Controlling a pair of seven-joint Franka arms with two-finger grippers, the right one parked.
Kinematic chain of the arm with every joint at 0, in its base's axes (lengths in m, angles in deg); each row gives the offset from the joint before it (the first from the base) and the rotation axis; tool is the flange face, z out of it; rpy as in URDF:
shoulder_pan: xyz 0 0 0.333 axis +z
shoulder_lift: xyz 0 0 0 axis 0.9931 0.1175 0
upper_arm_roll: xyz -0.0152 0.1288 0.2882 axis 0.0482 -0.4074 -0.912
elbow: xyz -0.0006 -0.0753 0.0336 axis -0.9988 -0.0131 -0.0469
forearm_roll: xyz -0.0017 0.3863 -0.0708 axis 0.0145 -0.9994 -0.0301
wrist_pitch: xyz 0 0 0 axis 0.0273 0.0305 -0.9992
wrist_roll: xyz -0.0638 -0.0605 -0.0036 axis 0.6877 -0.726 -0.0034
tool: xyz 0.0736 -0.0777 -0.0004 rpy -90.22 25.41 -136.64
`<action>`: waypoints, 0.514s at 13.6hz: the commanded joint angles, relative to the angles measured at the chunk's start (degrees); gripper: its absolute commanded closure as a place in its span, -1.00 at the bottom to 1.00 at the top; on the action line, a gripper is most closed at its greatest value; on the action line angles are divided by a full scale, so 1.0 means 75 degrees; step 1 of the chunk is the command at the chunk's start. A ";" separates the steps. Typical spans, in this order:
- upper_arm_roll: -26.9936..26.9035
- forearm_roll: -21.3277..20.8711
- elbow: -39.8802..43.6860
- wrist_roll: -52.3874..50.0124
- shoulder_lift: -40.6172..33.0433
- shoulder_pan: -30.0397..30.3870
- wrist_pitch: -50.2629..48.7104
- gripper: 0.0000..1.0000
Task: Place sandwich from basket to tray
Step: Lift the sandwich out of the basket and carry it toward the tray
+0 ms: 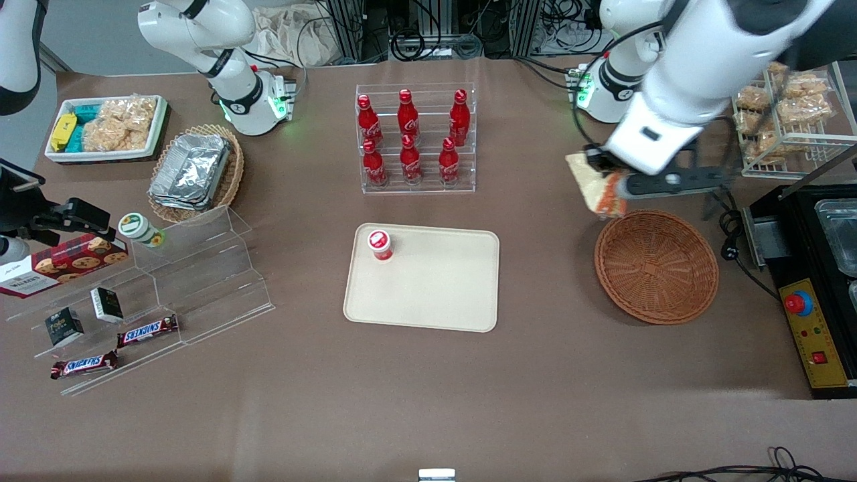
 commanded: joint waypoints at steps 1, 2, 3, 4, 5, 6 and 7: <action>0.1037 -0.0796 0.0394 -0.0699 0.1283 0.0052 0.0084 0.67; 0.1296 -0.0985 0.0394 -0.0852 0.1775 0.0052 0.0411 0.66; 0.1380 -0.1091 0.0383 -0.0993 0.2174 0.0040 0.0844 0.67; 0.1404 -0.1301 0.0348 -0.1134 0.2526 -0.0006 0.1207 0.67; 0.1393 -0.1605 0.0359 -0.1286 0.2890 -0.0355 0.1432 0.67; 0.1358 -0.1816 0.0406 -0.1392 0.3276 -0.0532 0.1550 0.67; 0.1358 -0.2109 0.0522 -0.1602 0.3721 -0.0581 0.1841 0.67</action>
